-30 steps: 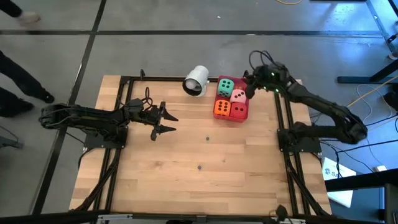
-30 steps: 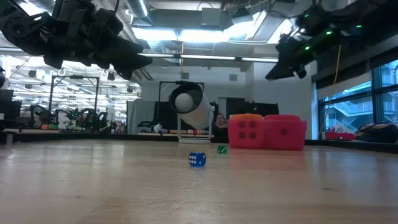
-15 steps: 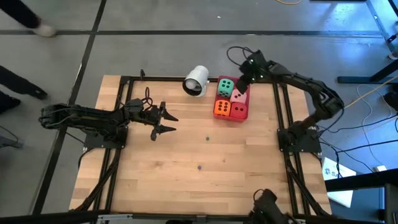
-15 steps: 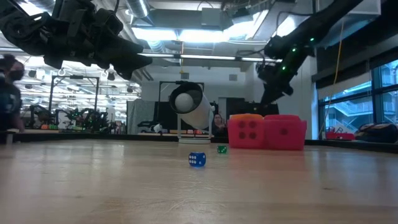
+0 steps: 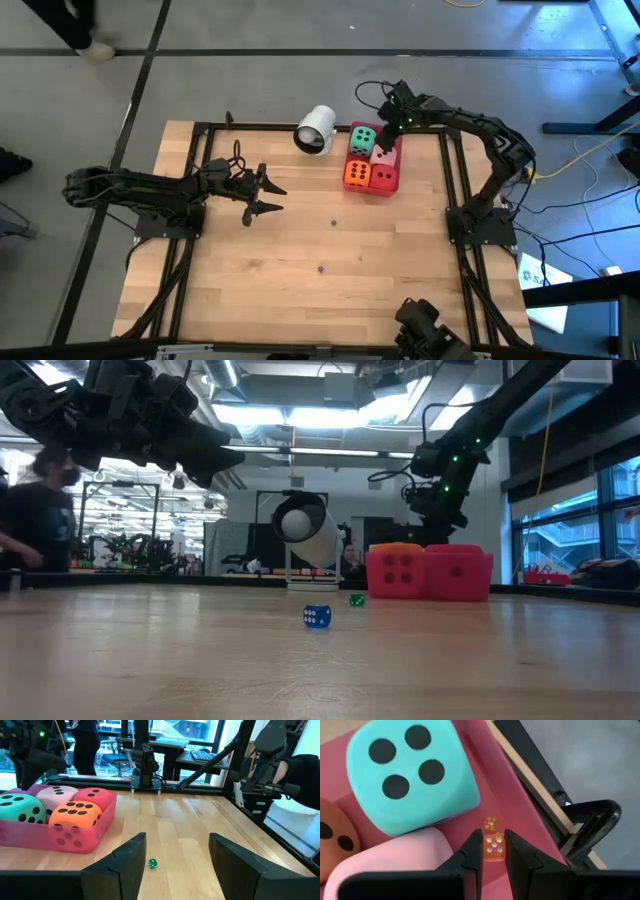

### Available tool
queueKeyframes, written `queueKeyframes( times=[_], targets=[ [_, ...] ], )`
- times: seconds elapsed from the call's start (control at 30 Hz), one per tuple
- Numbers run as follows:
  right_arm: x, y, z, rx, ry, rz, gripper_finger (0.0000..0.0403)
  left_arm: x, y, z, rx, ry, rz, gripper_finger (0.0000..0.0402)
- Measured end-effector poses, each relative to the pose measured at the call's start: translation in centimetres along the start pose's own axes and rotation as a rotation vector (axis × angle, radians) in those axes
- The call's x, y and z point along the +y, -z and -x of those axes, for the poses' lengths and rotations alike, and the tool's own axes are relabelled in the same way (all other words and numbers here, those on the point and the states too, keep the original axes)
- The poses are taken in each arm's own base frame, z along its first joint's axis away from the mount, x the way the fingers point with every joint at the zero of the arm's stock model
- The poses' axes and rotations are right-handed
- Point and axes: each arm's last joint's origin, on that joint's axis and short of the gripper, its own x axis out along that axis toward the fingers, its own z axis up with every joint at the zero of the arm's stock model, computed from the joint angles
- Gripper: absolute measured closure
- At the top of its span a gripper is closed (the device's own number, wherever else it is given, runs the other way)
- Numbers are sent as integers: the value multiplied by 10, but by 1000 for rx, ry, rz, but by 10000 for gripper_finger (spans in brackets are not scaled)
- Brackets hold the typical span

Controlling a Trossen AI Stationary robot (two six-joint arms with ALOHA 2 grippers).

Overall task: Pick & Place Dice
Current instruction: Put the small orange dice into the red bin

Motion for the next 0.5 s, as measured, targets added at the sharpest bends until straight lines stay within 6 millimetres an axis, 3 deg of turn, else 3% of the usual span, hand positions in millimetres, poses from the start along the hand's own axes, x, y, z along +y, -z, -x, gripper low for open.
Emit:
queueKeyframes(
  times=[0.5],
  targets=[
    [-1,6,-29,89,-21,-7,349,0,0,0,0,0,0,192]
  ],
)
